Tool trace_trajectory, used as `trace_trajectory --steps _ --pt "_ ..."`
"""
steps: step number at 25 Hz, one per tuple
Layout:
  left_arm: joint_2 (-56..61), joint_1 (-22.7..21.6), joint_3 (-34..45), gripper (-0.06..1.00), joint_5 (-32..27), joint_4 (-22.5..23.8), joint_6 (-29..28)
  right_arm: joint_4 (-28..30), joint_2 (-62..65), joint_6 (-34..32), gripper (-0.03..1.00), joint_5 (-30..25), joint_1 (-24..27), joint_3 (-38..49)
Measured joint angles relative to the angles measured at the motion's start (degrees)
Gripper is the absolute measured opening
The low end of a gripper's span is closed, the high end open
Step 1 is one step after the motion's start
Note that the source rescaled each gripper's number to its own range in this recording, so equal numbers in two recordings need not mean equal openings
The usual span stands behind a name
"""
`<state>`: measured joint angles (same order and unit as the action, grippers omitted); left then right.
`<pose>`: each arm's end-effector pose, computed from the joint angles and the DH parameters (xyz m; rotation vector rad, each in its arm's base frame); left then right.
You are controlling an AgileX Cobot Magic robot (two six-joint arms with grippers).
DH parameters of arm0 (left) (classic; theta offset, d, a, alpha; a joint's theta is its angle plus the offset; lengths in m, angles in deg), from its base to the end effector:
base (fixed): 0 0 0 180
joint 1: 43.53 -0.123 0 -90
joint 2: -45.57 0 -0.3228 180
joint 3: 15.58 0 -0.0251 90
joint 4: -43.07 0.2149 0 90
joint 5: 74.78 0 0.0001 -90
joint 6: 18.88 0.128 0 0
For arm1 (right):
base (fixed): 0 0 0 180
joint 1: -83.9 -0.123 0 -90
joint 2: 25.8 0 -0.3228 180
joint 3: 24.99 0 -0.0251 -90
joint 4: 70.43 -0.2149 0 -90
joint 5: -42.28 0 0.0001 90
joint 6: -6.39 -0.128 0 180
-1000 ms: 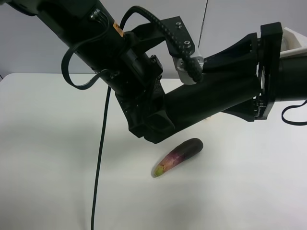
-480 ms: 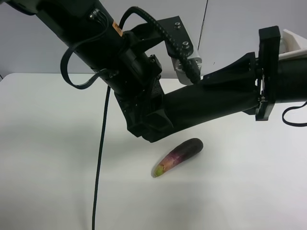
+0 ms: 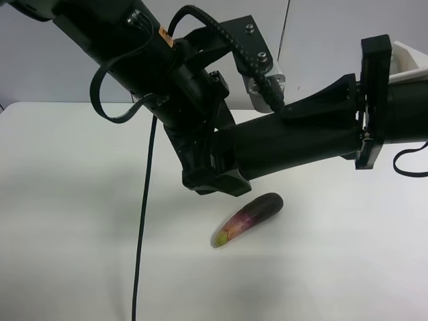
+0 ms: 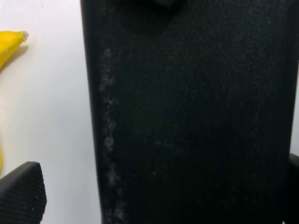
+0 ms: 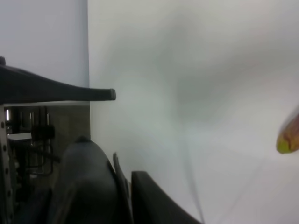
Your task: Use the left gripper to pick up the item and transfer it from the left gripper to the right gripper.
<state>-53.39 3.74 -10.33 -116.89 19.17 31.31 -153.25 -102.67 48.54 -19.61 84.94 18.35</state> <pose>0.2034 -0.2715 0.3140 1.6915 1.8639 -0.4543 0.1720 0.1090 0.3084 0.1076 2.2793 1.5156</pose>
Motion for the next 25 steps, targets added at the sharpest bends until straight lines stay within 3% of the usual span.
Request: trace_trajectory --steps 10,20,25 --pt "8.94 0.00 0.00 0.99 -4.18 4.68 -1.27 0.00 0.00 -0.40 0.03 0.35 0.00 0.00" --pt "21.64 0.00 0.00 0.99 -19.12 14.47 -22.85 0.00 0.00 -0.50 0.03 0.39 0.00 0.00" --pt "25.94 0.00 0.00 0.99 -26.71 19.87 -29.41 0.07 0.00 -0.50 0.02 0.39 0.00 -0.05"
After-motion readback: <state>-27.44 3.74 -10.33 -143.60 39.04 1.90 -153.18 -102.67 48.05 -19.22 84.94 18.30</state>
